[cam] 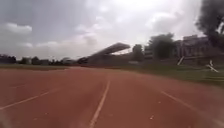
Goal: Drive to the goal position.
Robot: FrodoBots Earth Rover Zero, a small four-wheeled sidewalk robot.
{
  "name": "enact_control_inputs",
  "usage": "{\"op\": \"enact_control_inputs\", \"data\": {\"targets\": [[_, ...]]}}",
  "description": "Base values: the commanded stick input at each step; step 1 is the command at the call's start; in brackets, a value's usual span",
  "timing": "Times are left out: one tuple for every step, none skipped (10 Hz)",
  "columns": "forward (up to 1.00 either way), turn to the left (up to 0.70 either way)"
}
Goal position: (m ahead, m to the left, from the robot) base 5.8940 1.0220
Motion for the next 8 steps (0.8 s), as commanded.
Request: {"op": "enact_control_inputs", "data": {"targets": [[0.45, 0.0], [0.45, 0.0], [0.45, 0.0], [0.45, 0.0], [0.45, 0.0], [0.45, 0.0], [0.45, 0.0], [0.45, 0.0]]}}
